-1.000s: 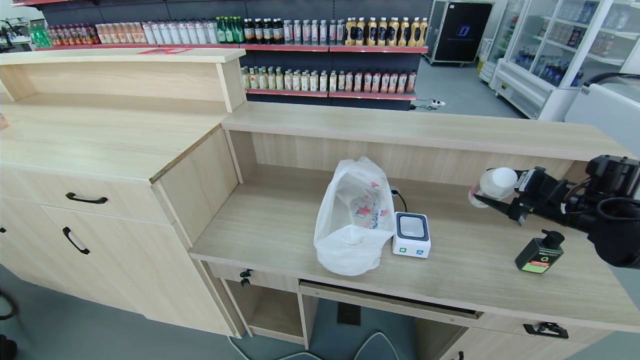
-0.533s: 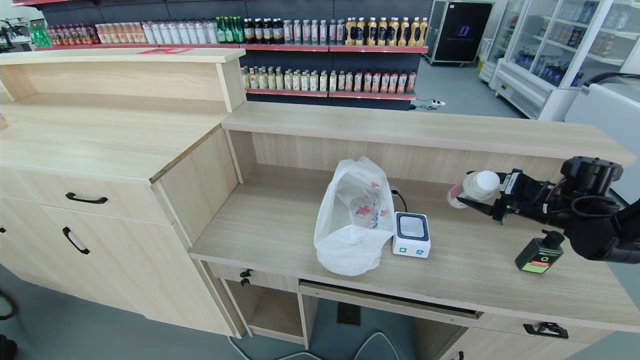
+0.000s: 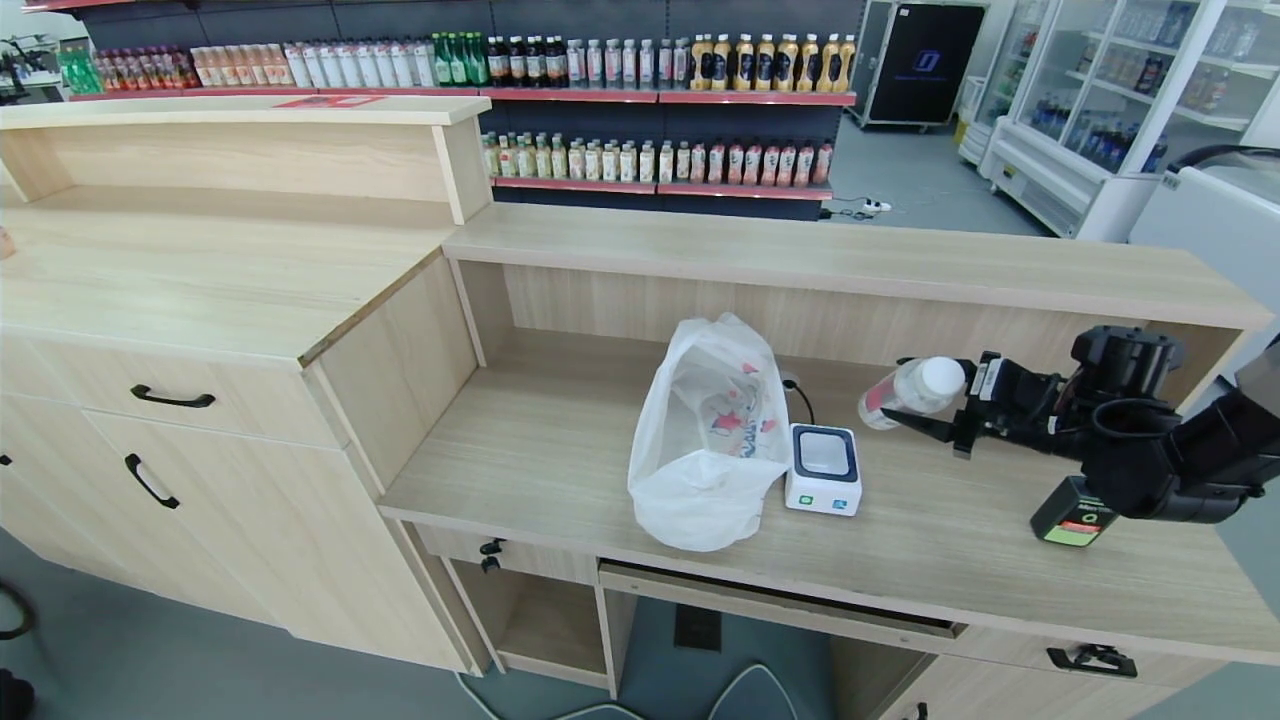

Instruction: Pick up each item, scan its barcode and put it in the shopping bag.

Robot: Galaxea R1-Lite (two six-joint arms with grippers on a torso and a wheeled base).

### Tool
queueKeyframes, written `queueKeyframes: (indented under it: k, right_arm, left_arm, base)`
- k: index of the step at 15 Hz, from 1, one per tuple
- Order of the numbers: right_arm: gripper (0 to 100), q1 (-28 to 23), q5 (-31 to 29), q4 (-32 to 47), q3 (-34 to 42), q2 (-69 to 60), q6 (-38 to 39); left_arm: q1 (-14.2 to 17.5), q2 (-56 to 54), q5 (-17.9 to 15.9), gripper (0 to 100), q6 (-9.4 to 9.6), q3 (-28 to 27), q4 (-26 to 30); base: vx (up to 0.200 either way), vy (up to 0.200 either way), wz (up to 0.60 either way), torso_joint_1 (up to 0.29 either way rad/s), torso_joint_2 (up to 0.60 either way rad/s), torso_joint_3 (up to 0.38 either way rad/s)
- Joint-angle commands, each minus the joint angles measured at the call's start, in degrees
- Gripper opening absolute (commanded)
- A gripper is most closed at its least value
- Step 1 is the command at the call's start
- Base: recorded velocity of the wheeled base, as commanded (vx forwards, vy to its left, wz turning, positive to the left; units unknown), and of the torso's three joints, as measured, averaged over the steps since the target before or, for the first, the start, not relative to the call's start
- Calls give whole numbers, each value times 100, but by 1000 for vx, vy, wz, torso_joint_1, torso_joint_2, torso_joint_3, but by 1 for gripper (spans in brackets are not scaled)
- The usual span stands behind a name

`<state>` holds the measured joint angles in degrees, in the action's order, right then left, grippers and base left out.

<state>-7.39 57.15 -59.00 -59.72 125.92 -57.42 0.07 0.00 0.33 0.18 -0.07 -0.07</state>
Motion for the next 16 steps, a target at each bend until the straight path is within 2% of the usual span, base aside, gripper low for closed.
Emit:
queueKeyframes:
  k: [1,12,16]
  right_arm:
    - [0,18,51,-6,-101,170,-15]
    - [0,18,253,29,-751,645,-33]
    - [0,220,253,3,-813,741,-33]
  left_arm:
    - [1,0,2,100,-1,-1,-1]
    - [1,0,2,100,-1,7,-1]
    - [1,0,2,100,-1,-1,-1]
  base:
    - [0,0,0,0,0,0]
    - [0,0,0,0,0,0]
    - [0,0,0,0,0,0]
